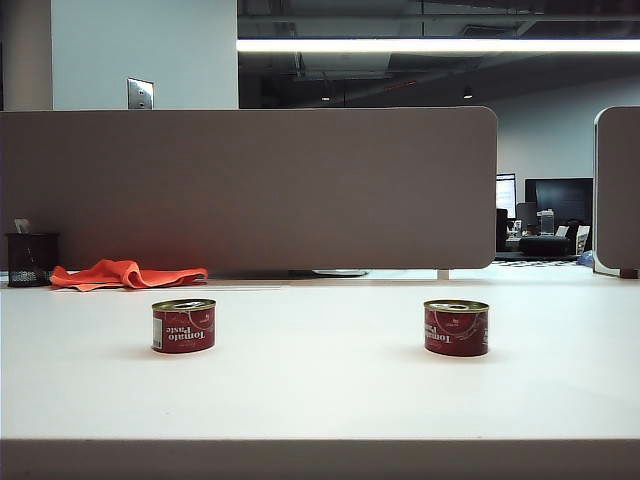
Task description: Stack a can of tomatoes on the right onto the can of tomatoes on the left.
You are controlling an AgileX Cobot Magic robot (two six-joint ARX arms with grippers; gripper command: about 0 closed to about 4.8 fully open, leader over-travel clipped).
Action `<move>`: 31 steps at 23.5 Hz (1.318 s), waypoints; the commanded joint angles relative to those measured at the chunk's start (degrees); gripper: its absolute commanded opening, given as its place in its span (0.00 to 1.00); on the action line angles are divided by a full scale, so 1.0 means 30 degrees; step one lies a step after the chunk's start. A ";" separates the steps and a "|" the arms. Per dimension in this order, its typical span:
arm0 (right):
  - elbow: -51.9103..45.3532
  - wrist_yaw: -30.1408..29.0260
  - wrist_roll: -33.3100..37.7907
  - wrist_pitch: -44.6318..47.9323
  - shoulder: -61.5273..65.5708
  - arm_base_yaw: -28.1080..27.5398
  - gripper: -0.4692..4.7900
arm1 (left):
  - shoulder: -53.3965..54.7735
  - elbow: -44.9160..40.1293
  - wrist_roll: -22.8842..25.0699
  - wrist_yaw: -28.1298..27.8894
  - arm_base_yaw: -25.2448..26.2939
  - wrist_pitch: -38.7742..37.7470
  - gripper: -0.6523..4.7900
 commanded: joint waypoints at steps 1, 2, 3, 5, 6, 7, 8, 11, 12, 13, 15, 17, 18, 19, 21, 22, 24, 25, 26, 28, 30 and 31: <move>-0.0102 -0.0095 0.0066 0.0342 -0.0029 0.0022 0.08 | 0.0007 0.0073 -0.0058 0.0109 -0.0015 0.0109 0.11; -0.0102 -0.0087 0.0066 0.0342 -0.0029 0.0022 0.08 | 0.0007 0.0073 -0.0073 0.0109 -0.0015 0.0102 0.11; -0.0102 -0.0087 0.0066 0.0342 -0.0022 0.0022 0.08 | 0.0007 0.0073 -0.0073 0.0109 -0.0015 0.0066 0.11; -0.0102 -0.0087 0.0066 0.0328 -0.0029 0.0022 0.08 | 0.0007 0.0073 -0.0073 0.0109 -0.0015 -0.0036 0.11; -0.0102 -0.0095 0.0087 0.0372 -0.0029 0.0022 0.08 | 0.0007 0.0073 -0.0087 0.0109 -0.0015 -0.0036 0.11; -0.0087 -0.0095 0.0138 0.0503 -0.0029 0.0022 0.08 | 0.0007 0.0080 -0.0160 0.0109 -0.0015 -0.0015 0.11; -0.0044 -0.0095 0.0597 0.0692 -0.0029 0.0029 0.08 | 0.0007 0.0080 -0.0503 0.0102 -0.0015 0.0051 0.11; -0.0015 -0.0080 0.4124 0.2914 -0.0029 0.0029 0.08 | 0.0007 0.0692 -0.2346 0.0146 -0.0015 0.0277 0.11; 0.0000 -0.0058 0.5253 0.4328 -0.0029 0.0029 0.08 | 0.0007 0.1377 -0.2586 0.0437 -0.0015 0.0262 0.11; 0.0073 0.0036 0.5654 0.4750 -0.0029 0.0029 0.08 | 0.0007 0.1865 -0.2579 0.0678 -0.0015 0.0262 0.11; 0.1173 0.0051 0.6958 0.3832 0.0007 0.0029 0.08 | 0.0007 0.3417 -0.2586 0.0984 -0.0015 0.0109 0.11; 0.3395 0.0051 0.7388 0.1049 0.0036 0.0029 0.08 | 0.0306 0.5268 -0.2805 0.0998 -0.0015 -0.0313 0.11; 0.4313 0.0051 0.7315 0.0146 0.0087 0.0022 0.08 | 0.0554 0.5829 -0.2841 0.1071 -0.0015 -0.0481 0.11; 0.4998 0.0058 0.7067 -0.0328 0.0255 0.0022 0.08 | 0.0933 0.6346 -0.2958 0.1173 -0.0015 -0.0590 0.11; 0.6426 0.0051 0.6149 -0.1005 0.0758 0.0029 0.08 | 0.2106 0.7308 -0.2951 0.1537 -0.0015 -0.0576 0.11; 0.6994 0.0015 0.5588 -0.1064 0.1137 0.0029 0.08 | 0.2725 0.7701 -0.2951 0.1800 -0.0015 -0.0568 0.11; 0.8276 -0.0015 0.4532 -0.1333 0.2164 0.0051 0.08 | 0.4313 0.8626 -0.2951 0.2754 -0.0015 -0.0568 0.11; 0.8794 -0.0015 0.4167 -0.1428 0.2674 0.0051 0.08 | 0.5020 0.9041 -0.2951 0.3249 -0.0015 -0.0590 0.11; 0.9275 -0.0022 0.3818 -0.1523 0.3177 0.0051 0.08 | 0.5785 0.9471 -0.2951 0.3818 -0.0022 -0.0590 0.11; 1.0761 -0.0175 0.2732 -0.2040 0.4940 0.0117 0.08 | 0.8182 1.0797 -0.2958 0.6098 -0.0022 -0.0597 0.11; 1.1744 -0.0663 0.1967 -0.2506 0.6215 0.0131 0.08 | 0.9515 1.1519 -0.2951 0.6921 -0.0517 -0.0474 0.11; 1.2131 -0.0780 0.1632 -0.2710 0.6732 0.0146 0.08 | 0.9989 1.1832 -0.2929 0.6929 -0.0852 -0.0459 0.11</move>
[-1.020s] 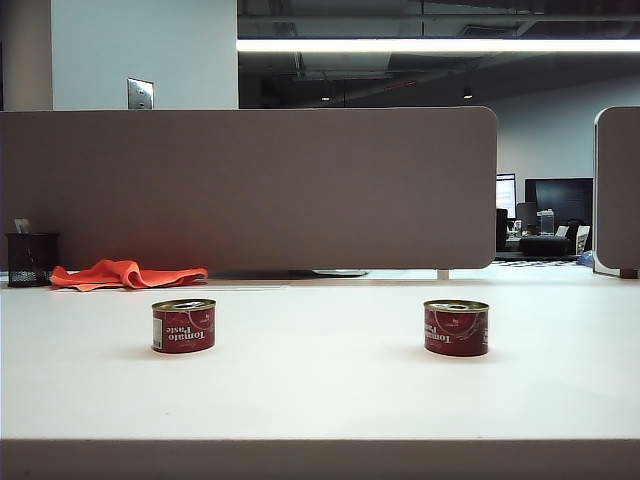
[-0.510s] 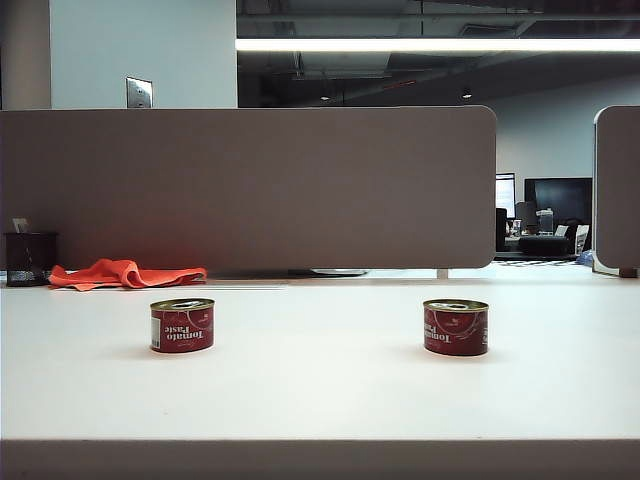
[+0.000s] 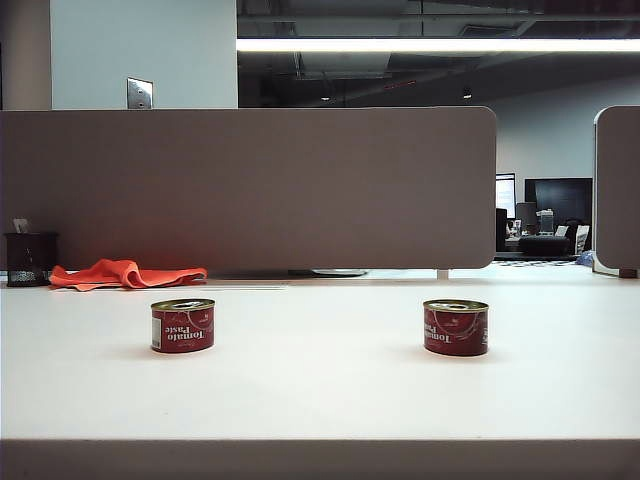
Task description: Stack a can of tomatoes on the right onto the can of tomatoes on the left.
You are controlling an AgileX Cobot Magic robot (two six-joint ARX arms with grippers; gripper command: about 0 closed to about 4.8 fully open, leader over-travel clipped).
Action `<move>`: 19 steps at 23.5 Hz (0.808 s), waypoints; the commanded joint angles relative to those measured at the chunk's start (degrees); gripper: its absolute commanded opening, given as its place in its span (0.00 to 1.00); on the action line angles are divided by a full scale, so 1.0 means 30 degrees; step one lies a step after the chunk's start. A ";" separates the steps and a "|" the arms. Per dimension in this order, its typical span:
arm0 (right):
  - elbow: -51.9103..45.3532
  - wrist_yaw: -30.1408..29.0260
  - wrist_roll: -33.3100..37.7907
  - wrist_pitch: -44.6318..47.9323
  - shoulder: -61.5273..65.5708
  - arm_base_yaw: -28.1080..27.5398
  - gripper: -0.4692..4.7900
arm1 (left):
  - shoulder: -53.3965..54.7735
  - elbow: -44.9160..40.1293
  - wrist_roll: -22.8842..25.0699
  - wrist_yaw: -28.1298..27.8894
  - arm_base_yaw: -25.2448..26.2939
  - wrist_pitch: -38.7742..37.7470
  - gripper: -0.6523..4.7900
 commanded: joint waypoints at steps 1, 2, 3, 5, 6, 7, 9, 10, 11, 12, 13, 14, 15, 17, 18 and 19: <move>0.1464 -0.0780 -0.1836 -0.0648 0.1894 0.0051 0.08 | 0.1712 0.1042 0.0109 0.0911 -0.1290 0.0102 0.11; 0.1814 -0.0794 -0.2310 -0.0809 0.2412 0.0109 0.08 | 0.2113 0.1370 0.0138 0.0933 -0.1683 -0.0138 0.11; 0.2601 -0.0736 -0.3366 -0.1304 0.3519 0.0459 0.08 | 0.3118 0.2222 0.0597 0.0984 -0.2470 -0.1129 0.11; 0.3679 -0.0546 -0.4014 -0.2098 0.5144 0.0998 0.08 | 0.4342 0.3388 0.1253 0.0976 -0.3381 -0.2630 0.11; 0.4087 -0.0211 -0.4022 -0.2317 0.5770 0.1319 0.08 | 0.4889 0.3934 0.1399 0.0962 -0.3672 -0.3359 0.11; 0.4444 -0.0189 -0.4022 -0.2579 0.6346 0.1537 0.08 | 0.5275 0.4379 0.1435 0.0852 -0.3847 -0.4000 0.11; 0.5450 -0.0182 -0.4000 -0.3410 0.8080 0.2317 0.08 | 0.6033 0.5552 0.1443 0.0000 -0.4408 -0.5187 0.11; 0.5748 -0.0175 -0.4000 -0.3752 0.8612 0.2586 0.08 | 0.6084 0.5807 0.1450 -0.0335 -0.4561 -0.5304 0.11; 0.6149 -0.0175 -0.4000 -0.4262 0.9296 0.2885 0.08 | 0.6113 0.6105 0.1450 -0.0546 -0.4721 -0.5450 0.11; 0.6470 -0.0182 -0.3993 -0.4663 0.9945 0.3096 0.08 | 0.6120 0.6346 0.1428 -0.0532 -0.4772 -0.5588 0.11; 0.6892 -0.0175 -0.3993 -0.5304 1.0703 0.3359 0.08 | 0.6171 0.6615 0.1355 -0.0583 -0.4845 -0.5763 0.11; 0.7235 -0.0175 -0.3993 -0.5843 1.1351 0.3592 0.08 | 0.6200 0.6805 0.1311 -0.0685 -0.4867 -0.5952 0.11; 0.7599 -0.0160 -0.3956 -0.6346 1.2050 0.3861 0.08 | 0.6200 0.6972 0.1290 -0.0772 -0.4874 -0.6120 0.11; 0.8386 0.0036 -0.3905 -0.7402 1.3486 0.4539 0.08 | 0.6258 0.7111 0.1297 -0.0780 -0.4976 -0.6105 0.11; 0.8706 0.0284 -0.3883 -0.7788 1.4083 0.4830 0.08 | 0.6258 0.7111 0.1304 -0.0743 -0.5049 -0.6105 0.11; 0.9071 0.0495 -0.3861 -0.8174 1.4804 0.5187 0.08 | 0.6331 0.7111 0.1333 -0.0736 -0.5166 -0.6113 0.11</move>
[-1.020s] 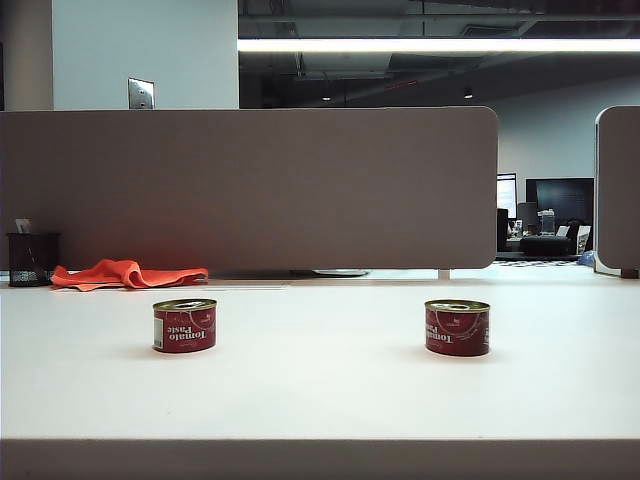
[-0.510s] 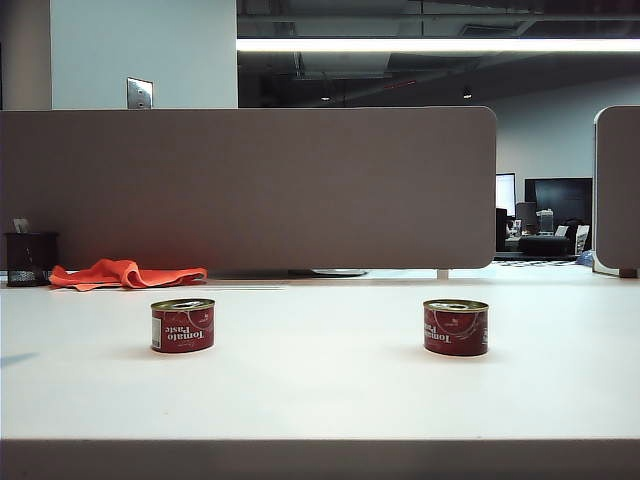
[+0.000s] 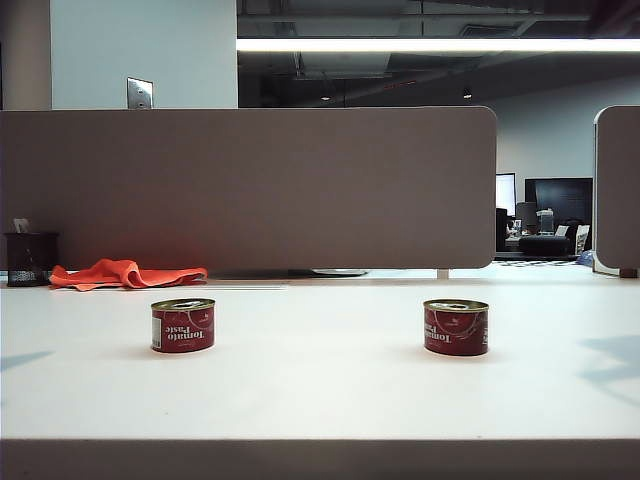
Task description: Stack a can of tomatoes on the right onto the can of tomatoes on the left.
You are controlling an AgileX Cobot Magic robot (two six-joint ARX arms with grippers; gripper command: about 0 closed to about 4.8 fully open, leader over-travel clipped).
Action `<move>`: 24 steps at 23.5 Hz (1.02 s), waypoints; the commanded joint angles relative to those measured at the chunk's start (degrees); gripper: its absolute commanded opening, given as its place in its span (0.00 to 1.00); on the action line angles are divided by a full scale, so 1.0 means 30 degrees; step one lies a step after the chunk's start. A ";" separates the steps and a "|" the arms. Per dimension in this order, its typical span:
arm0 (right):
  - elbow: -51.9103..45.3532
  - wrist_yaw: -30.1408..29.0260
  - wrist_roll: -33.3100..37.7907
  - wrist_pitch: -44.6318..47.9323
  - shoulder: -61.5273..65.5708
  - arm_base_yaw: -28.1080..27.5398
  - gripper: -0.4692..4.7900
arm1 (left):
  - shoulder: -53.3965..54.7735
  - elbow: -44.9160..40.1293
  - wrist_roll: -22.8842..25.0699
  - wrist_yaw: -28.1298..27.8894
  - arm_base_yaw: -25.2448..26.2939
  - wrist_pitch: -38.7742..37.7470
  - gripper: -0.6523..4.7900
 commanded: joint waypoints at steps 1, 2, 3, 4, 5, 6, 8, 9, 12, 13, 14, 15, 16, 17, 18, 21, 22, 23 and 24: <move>0.1042 0.0568 0.0058 -0.1253 0.1770 0.1020 0.08 | 0.0197 0.0000 0.0080 0.0233 -0.0335 -0.0175 0.11; 0.1246 0.0554 0.0058 -0.1319 0.2259 0.1275 0.08 | 0.0299 0.0000 0.0095 0.0612 -0.0415 -0.0248 0.11; 0.1494 0.0554 0.0058 -0.1370 0.2827 0.1581 0.08 | 0.0495 0.0007 0.0080 0.1115 -0.0474 -0.0364 0.11; 0.1858 0.0554 0.0051 -0.1333 0.3723 0.2091 0.08 | 0.0801 0.0015 0.0080 0.1807 -0.0474 -0.0721 0.11; 0.2047 0.0546 0.0051 -0.1326 0.4124 0.2295 0.09 | 0.0940 0.0058 0.0087 0.1902 -0.0474 -0.1049 0.11; 0.2295 0.0546 0.0051 -0.1224 0.4685 0.2565 0.15 | 0.1151 0.0131 0.0095 0.2004 -0.0474 -0.1494 0.11; 0.2667 0.0554 0.0051 -0.1078 0.5523 0.2980 0.28 | 0.1406 0.0211 0.0342 0.2047 -0.0474 -0.2259 0.11; 0.2776 0.0561 0.0044 -0.1013 0.5778 0.3126 0.35 | 0.1457 0.0211 0.0561 0.2025 -0.0474 -0.2528 0.11; 0.3002 0.0743 0.0029 -0.0372 0.6856 0.3694 0.61 | 0.1523 0.0211 0.1333 0.1741 -0.0474 -0.3155 0.11; 0.3009 0.0918 0.0029 -0.0262 0.7053 0.3767 0.70 | 0.1523 0.0219 0.1333 0.1545 -0.0474 -0.3162 0.11; 0.3016 0.1341 0.0036 0.0022 0.7577 0.3883 0.97 | 0.1523 0.0226 0.1501 0.1064 -0.0474 -0.3184 0.11; 0.3016 0.1392 0.0058 0.0117 0.7854 0.3912 1.00 | 0.1530 0.0226 0.1698 0.0903 -0.0474 -0.3242 0.11; 0.3016 0.1421 0.0393 0.0204 0.8240 0.3912 1.00 | 0.1530 0.0226 0.1960 0.0590 -0.0474 -0.3402 0.11; 0.3016 0.1413 0.0670 0.0226 0.8444 0.3912 1.00 | 0.1530 0.0226 0.2208 0.0583 -0.0474 -0.3490 0.11; 0.3016 0.1413 0.1100 0.0240 0.8663 0.3912 1.00 | 0.1530 0.0226 0.2375 0.0583 -0.0474 -0.3541 0.11; 0.3024 0.1406 0.2339 0.0372 0.9362 0.3912 1.00 | 0.1537 0.0226 0.2608 0.0583 -0.0459 -0.3548 0.11; 0.3067 0.1406 0.2608 0.0401 0.9675 0.3912 1.00 | 0.1537 0.0226 0.2608 0.0590 -0.0459 -0.3541 0.11; 0.3184 0.1421 0.2827 0.0364 1.0273 0.3912 1.00 | 0.1545 0.0226 0.2623 0.0590 -0.0459 -0.3541 0.11; 0.3228 0.1413 0.2914 0.0379 1.0717 0.3912 1.00 | 0.1545 0.0226 0.2616 0.0583 -0.0459 -0.3541 0.11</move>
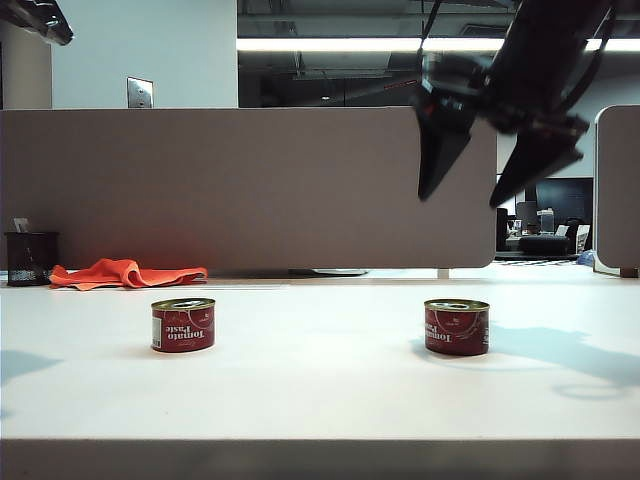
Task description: Stack a can of tomatoes on the right onto the can of tomatoes on the left.
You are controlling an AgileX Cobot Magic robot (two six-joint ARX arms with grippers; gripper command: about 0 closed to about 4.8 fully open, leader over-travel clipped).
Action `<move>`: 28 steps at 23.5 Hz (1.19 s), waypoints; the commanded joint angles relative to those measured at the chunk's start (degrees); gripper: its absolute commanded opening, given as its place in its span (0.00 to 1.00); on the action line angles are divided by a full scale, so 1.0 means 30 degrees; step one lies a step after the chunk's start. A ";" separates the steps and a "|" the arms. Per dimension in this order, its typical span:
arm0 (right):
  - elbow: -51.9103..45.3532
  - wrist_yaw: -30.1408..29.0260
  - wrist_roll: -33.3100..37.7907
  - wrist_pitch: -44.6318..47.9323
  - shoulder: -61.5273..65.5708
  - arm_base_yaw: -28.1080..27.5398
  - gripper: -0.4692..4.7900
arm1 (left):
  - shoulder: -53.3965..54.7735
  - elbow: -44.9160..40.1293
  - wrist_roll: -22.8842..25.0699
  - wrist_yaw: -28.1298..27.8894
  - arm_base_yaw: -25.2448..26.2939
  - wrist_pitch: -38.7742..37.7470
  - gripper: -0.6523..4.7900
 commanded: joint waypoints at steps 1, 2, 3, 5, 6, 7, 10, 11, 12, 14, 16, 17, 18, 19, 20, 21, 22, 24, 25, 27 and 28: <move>0.0255 0.0044 0.0590 0.0335 0.1246 0.0044 1.00 | -0.0029 0.0153 0.0102 -0.0051 0.0015 0.0153 0.11; 0.0255 0.0044 0.0590 0.0328 0.1661 0.0044 1.00 | -0.0029 0.0153 0.0102 -0.0058 0.0029 0.0146 0.11; 0.0255 0.0029 0.0590 0.0328 0.2091 0.0044 1.00 | -0.0029 0.0153 0.0095 -0.0051 0.0036 0.0117 0.11; 0.0255 -0.0109 0.0619 0.0313 0.2586 0.0044 1.00 | -0.0029 0.0153 0.0102 -0.0051 0.0036 0.0044 0.11; 0.0255 -0.0109 0.0765 0.0299 0.2776 0.0044 1.00 | -0.0029 0.0153 0.0102 -0.0051 0.0036 -0.0022 0.11; 0.0255 -0.0095 0.1020 0.0255 0.2987 0.0109 1.00 | -0.0029 0.0153 0.0109 -0.0051 0.0036 -0.0102 0.11; 0.0255 -0.0189 0.1093 0.0117 0.3657 0.0284 1.00 | -0.0029 0.0153 0.0160 -0.0291 0.0044 -0.0328 0.11; 0.0255 -0.0372 0.1093 0.0175 0.3774 0.0357 1.00 | -0.0029 0.0153 0.0168 -0.0321 0.0044 -0.0342 0.11; 0.0255 -0.0452 0.1100 0.0197 0.3912 0.0408 1.00 | -0.0029 0.0153 0.0204 -0.0328 0.0044 -0.0342 0.11; 0.0255 -0.0401 0.1093 0.0051 0.4146 0.0495 1.00 | -0.0029 0.0153 0.0226 -0.0335 0.0044 -0.0321 0.11; 0.0248 -0.0408 0.1093 -0.0175 0.4291 0.0495 1.00 | -0.0029 0.0153 0.0226 -0.0335 0.0044 -0.0328 0.11; 0.0248 -0.0401 0.1093 -0.0408 0.4299 0.0495 1.00 | -0.0029 0.0153 0.0226 -0.0335 0.0044 -0.0328 0.11; 0.0248 -0.0401 0.1093 -0.0561 0.4328 0.0495 1.00 | -0.0029 0.0153 0.0226 -0.0335 0.0044 -0.0335 0.11; 0.0248 -0.0393 0.1093 -0.0918 0.4371 0.0495 1.00 | -0.0029 0.0153 0.0226 -0.0335 0.0044 -0.0321 0.11; 0.0248 -0.0401 0.1086 -0.1020 0.4401 0.0495 1.00 | -0.0029 0.0153 0.0226 -0.0335 0.0044 -0.0313 0.11; 0.0248 -0.0393 0.1086 -0.1144 0.4401 0.0495 1.00 | -0.0029 0.0153 0.0226 -0.0335 0.0044 -0.0299 0.11; 0.0248 -0.0401 0.1086 -0.1246 0.4401 0.0495 1.00 | -0.0029 0.0153 0.0226 -0.0335 0.0044 -0.0291 0.11; 0.0248 -0.0415 0.1093 -0.1348 0.4401 0.0495 1.00 | -0.0029 0.0153 0.0226 -0.0335 0.0044 -0.0270 0.11; 0.0248 -0.0459 0.1093 -0.1348 0.4401 0.0495 1.00 | -0.0029 0.0153 0.0226 -0.0335 0.0044 -0.0255 0.11; 0.0248 -0.0459 0.1093 -0.1268 0.4408 0.0495 1.00 | -0.0029 0.0153 0.0226 -0.0335 0.0044 -0.0255 0.11; 0.0248 -0.0459 0.1093 -0.1268 0.4408 0.0495 0.95 | -0.0029 0.0153 0.0219 -0.0335 0.0044 -0.0255 0.11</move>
